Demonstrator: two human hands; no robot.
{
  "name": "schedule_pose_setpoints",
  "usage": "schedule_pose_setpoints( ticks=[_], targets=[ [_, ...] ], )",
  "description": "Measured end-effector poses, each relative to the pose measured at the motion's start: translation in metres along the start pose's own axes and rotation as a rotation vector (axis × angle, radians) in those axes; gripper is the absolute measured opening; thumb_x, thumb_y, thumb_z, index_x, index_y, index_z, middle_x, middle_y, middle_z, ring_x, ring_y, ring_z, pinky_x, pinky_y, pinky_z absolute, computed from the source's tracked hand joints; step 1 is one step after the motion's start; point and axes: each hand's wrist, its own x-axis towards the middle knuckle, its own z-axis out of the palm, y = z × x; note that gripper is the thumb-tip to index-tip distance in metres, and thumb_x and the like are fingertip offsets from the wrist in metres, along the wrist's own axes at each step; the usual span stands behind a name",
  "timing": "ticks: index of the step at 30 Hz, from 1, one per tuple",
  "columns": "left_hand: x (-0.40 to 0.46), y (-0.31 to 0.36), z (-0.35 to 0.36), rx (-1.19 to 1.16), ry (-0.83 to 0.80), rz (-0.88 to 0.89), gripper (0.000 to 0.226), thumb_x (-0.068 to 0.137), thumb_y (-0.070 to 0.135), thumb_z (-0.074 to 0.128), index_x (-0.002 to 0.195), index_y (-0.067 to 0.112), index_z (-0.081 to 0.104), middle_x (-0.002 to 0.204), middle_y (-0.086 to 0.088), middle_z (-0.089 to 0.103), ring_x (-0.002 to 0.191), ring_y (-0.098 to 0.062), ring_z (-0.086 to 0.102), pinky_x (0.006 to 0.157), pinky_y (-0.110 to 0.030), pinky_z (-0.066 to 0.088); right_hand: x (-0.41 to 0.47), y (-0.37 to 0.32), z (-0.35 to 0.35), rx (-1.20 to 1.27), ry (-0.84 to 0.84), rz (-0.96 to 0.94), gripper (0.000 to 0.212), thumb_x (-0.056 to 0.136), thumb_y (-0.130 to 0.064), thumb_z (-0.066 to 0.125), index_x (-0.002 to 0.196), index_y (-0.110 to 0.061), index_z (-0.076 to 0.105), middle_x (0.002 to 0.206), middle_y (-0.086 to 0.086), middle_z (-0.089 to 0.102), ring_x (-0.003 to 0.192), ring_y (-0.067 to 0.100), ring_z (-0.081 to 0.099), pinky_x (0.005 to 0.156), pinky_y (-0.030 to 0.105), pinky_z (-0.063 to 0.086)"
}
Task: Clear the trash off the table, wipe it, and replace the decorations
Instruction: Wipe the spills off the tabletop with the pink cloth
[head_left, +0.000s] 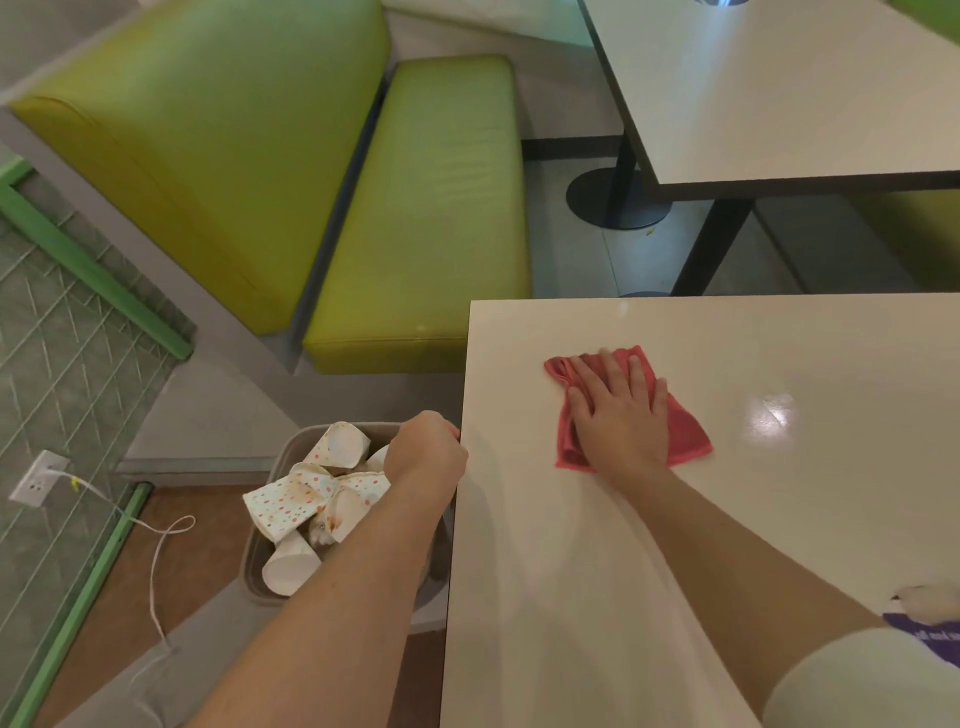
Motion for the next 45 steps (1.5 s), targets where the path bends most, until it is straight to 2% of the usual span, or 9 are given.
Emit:
schedule_pose_setpoints(
  ticks=[3,6,10,15,23,28,32,36,45],
  targets=[
    [0.001,-0.003,0.001,-0.033,0.001,0.009,0.012,0.088,0.015,0.063,0.086,0.026,0.069,0.09,0.002,0.071,0.082,-0.018,0.066,0.055,-0.026,0.04,-0.006,-0.015,0.001,-0.008,0.004,0.027,0.049,0.101,-0.051,0.019,0.15,-0.05,0.018,0.164,-0.007,0.007,0.151,0.027,-0.004,0.119,0.053,-0.007],
    [0.004,-0.004,0.002,-0.042,-0.016,0.008,0.015,0.085,0.013,0.063,0.079,0.026,0.064,0.088,0.002,0.071,0.085,-0.019,0.067,0.061,-0.026,0.042,-0.021,-0.045,0.01,0.0,-0.014,-0.137,0.048,0.101,-0.051,0.021,0.149,-0.052,0.02,0.164,-0.006,0.01,0.151,0.029,-0.004,0.118,0.054,-0.009],
    [0.009,-0.003,0.004,0.008,-0.023,-0.006,0.02,0.084,0.013,0.059,0.067,0.022,0.062,0.071,0.002,0.061,0.073,-0.021,0.06,0.049,-0.024,0.033,-0.024,-0.075,0.021,0.0,-0.042,-0.311,0.048,0.101,-0.053,0.016,0.148,-0.053,0.02,0.163,-0.009,0.012,0.151,0.025,-0.003,0.119,0.052,-0.007],
    [0.012,-0.001,0.004,0.036,-0.041,0.0,0.013,0.084,0.013,0.061,0.085,0.022,0.07,0.086,-0.001,0.068,0.084,-0.022,0.064,0.056,-0.027,0.039,0.021,-0.082,0.019,0.003,-0.119,-0.307,0.049,0.102,-0.053,0.012,0.151,-0.05,0.013,0.164,-0.009,0.004,0.151,0.024,-0.008,0.118,0.052,-0.011],
    [-0.001,-0.002,0.006,0.014,0.019,0.022,0.014,0.087,0.013,0.059,0.081,0.022,0.068,0.085,-0.002,0.068,0.079,-0.023,0.062,0.054,-0.026,0.037,-0.03,-0.057,0.015,0.009,-0.084,-0.365,0.048,0.102,-0.053,0.015,0.15,-0.05,0.017,0.163,-0.013,0.01,0.151,0.019,-0.003,0.121,0.048,-0.006],
    [-0.026,-0.007,0.008,-0.115,0.028,0.063,0.027,0.098,0.017,0.048,0.118,0.022,0.066,0.114,-0.002,0.068,0.103,-0.025,0.061,0.079,-0.031,0.048,-0.033,0.027,-0.004,-0.004,-0.006,-0.113,0.047,0.102,-0.05,0.021,0.149,-0.05,0.021,0.162,-0.016,0.011,0.151,0.017,0.0,0.121,0.046,-0.001],
    [-0.041,-0.02,0.01,-0.207,-0.083,0.079,0.036,0.097,0.008,0.041,0.125,0.018,0.062,0.12,-0.003,0.065,0.109,-0.024,0.059,0.086,-0.028,0.047,-0.045,0.083,-0.02,-0.029,0.01,0.057,0.049,0.101,-0.05,0.016,0.15,-0.05,0.016,0.163,-0.015,0.009,0.151,0.019,0.0,0.121,0.05,0.001],
    [-0.059,-0.019,0.009,-0.301,-0.035,0.037,0.04,0.095,0.002,0.04,0.123,0.017,0.064,0.117,-0.006,0.067,0.096,-0.026,0.057,0.086,-0.032,0.049,-0.053,0.054,-0.014,0.003,0.027,0.187,0.051,0.1,-0.05,0.02,0.151,-0.049,0.018,0.164,-0.009,0.011,0.151,0.026,-0.001,0.119,0.054,-0.004],
    [-0.065,-0.025,0.011,-0.284,-0.065,0.073,0.044,0.096,0.012,0.042,0.135,0.028,0.056,0.124,-0.006,0.064,0.107,-0.028,0.06,0.09,-0.036,0.05,-0.105,-0.07,0.018,-0.003,-0.064,-0.282,0.048,0.1,-0.053,0.017,0.147,-0.052,0.028,0.162,-0.006,0.019,0.151,0.028,0.004,0.118,0.053,-0.007]
  ],
)
